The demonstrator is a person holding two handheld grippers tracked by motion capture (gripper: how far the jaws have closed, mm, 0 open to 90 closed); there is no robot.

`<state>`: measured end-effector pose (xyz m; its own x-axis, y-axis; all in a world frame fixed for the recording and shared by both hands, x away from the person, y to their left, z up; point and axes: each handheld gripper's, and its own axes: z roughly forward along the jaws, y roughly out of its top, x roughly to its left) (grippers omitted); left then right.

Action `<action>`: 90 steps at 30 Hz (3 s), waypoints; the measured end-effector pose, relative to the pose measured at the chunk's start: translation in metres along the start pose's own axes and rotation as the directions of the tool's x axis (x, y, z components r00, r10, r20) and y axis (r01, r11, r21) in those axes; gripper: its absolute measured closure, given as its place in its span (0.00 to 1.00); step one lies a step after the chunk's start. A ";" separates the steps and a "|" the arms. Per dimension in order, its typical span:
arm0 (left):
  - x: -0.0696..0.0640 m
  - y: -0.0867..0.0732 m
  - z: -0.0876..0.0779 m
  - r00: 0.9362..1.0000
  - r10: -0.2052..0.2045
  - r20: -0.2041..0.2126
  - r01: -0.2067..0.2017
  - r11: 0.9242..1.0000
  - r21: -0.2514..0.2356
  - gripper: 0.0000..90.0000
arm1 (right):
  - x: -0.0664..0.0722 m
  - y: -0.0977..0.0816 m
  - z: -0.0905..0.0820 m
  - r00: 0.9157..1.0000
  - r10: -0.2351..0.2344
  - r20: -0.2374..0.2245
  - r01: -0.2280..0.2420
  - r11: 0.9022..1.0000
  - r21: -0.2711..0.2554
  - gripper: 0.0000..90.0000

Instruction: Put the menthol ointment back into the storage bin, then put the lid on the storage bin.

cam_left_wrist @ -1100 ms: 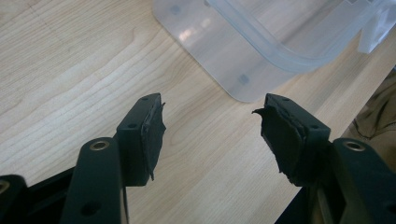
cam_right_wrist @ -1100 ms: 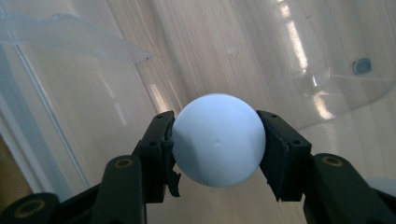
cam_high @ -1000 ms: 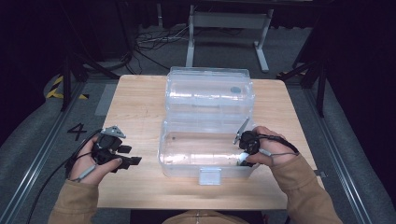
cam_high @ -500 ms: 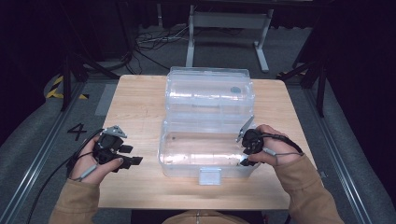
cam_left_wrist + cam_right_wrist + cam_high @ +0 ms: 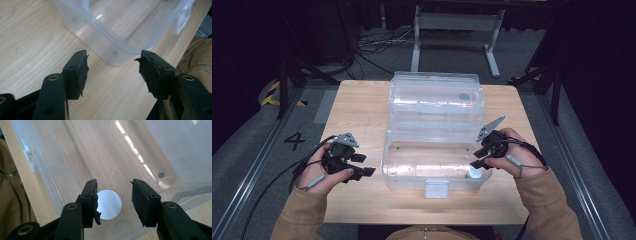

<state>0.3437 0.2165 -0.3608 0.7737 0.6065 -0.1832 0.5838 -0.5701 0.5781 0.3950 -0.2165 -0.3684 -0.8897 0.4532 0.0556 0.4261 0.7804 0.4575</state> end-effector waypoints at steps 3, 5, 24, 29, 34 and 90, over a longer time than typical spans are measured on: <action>-0.004 0.006 0.004 1.000 0.020 0.011 -0.020 1.000 0.002 0.45 | 0.001 -0.002 -0.006 1.000 0.018 0.005 -0.018 0.998 -0.053 0.65; -0.006 0.010 0.008 0.999 0.040 0.025 -0.040 0.999 0.007 0.45 | 0.000 -0.002 -0.009 0.999 0.030 0.016 -0.029 0.996 -0.088 0.65; -0.013 0.017 0.017 0.996 0.076 0.048 -0.077 0.997 0.014 0.45 | -0.009 0.030 -0.052 0.997 0.029 0.071 -0.004 0.947 -0.322 0.64; -0.014 0.017 0.016 0.996 0.077 0.048 -0.077 0.997 0.010 0.45 | -0.019 0.048 -0.055 0.997 0.025 0.079 0.005 0.936 -0.352 0.62; -0.014 0.017 0.015 0.996 0.076 0.046 -0.076 0.997 0.008 0.45 | -0.029 0.061 -0.055 0.995 0.029 0.091 0.007 0.930 -0.367 0.62; -0.034 0.026 0.069 0.951 0.228 0.210 -0.237 0.971 0.016 0.75 | -0.070 0.106 -0.018 0.999 -0.045 0.024 0.050 0.958 -0.282 0.83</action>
<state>0.3497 0.1429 -0.3951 0.9204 0.3304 -0.2089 0.3879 -0.7061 0.5925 0.4993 -0.1728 -0.3078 -0.9035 0.4283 0.0137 0.3179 0.6486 0.6916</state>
